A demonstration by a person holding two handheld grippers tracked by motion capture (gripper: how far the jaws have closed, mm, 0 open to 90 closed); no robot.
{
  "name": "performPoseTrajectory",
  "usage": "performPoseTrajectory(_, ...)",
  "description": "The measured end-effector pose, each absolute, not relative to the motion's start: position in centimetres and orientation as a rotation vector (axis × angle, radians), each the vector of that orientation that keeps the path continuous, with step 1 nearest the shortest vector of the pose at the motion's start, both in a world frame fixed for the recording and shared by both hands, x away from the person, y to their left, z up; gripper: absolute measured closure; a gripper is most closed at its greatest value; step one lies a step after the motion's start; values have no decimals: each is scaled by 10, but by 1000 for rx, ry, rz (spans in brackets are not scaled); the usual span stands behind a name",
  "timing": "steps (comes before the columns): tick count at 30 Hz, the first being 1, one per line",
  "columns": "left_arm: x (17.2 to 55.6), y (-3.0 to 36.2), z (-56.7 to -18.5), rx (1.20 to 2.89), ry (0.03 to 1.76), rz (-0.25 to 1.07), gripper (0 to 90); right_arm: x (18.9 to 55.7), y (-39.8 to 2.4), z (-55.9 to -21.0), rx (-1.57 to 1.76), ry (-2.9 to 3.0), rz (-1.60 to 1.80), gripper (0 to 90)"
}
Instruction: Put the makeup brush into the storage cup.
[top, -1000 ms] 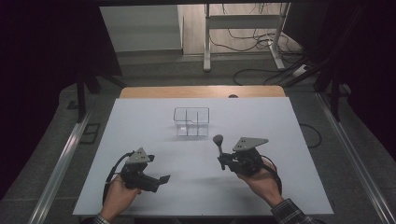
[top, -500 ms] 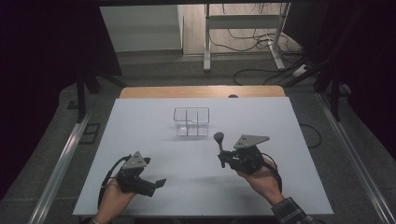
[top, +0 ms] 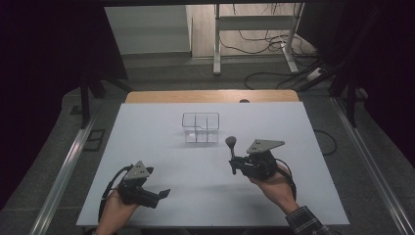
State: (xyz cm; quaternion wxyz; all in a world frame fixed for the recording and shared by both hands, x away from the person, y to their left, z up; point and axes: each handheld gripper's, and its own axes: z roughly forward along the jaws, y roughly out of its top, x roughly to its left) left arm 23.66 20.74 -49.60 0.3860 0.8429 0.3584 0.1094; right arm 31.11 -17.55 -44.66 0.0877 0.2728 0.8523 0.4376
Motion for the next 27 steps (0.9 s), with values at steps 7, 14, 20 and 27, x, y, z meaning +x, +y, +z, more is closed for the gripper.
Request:
performPoseTrajectory(7, 231, 216, -497, 2139, 932, 296, 14, 317, -175, -446, 830, 2539, 1305, 786)
performPoseTrajectory(14, 228, 222, -498, 2132, 953, 303, 14, 327, -175, -442, 843, 2520, 1314, 786)
performPoseTrajectory(20, 226, 225, -499, 2144, 954, 307, 14, 335, -175, -441, 858, 2517, 1320, 786)
performPoseTrajectory(27, 225, 228, -500, 2136, 963, 314, 14, 342, -173, -438, 864, 2506, 1337, 785)
